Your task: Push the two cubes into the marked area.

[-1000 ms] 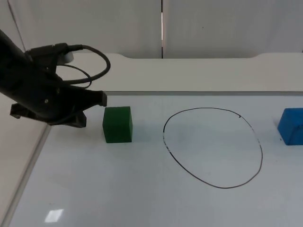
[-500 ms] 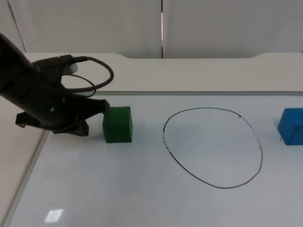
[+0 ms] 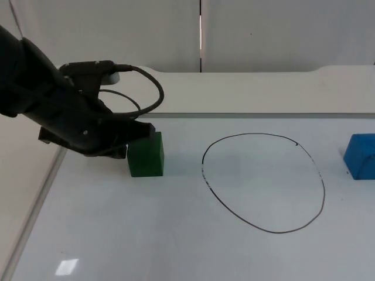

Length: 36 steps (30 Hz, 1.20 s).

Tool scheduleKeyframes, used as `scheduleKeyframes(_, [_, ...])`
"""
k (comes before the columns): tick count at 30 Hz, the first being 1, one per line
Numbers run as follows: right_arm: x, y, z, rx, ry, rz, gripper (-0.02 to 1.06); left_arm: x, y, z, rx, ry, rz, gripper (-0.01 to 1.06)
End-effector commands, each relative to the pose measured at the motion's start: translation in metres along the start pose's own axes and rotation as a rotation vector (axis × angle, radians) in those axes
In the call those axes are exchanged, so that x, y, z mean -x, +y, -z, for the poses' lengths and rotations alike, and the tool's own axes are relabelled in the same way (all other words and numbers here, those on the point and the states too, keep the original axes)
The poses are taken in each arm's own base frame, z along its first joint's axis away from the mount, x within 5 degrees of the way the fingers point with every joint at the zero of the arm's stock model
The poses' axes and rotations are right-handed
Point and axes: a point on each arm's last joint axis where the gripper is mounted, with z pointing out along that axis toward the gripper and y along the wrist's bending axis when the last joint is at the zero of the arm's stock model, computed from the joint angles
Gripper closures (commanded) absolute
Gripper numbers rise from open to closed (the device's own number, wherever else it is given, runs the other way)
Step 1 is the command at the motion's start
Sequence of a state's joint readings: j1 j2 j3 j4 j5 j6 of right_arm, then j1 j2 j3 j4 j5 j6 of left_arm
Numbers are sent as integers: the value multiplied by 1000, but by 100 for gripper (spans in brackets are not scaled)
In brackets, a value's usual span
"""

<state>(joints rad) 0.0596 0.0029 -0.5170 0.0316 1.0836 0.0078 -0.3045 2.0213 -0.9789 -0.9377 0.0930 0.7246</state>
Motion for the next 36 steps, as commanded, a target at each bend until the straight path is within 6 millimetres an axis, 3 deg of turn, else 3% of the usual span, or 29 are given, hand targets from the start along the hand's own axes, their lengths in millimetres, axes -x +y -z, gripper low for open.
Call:
scheduleKeyframes(1, [0, 0, 0, -9, -6, -4, 21, 2, -2, 0, 5, -18, 25, 105])
scheduleKeyframes(15, [0, 0, 0, -9, -6, -4, 21, -2, -23, -1, -17, -19, 2, 105])
scheduleKeyframes(36, [0, 0, 0, -9, -6, -4, 21, -4, -30, -2, -33, -13, 34, 105])
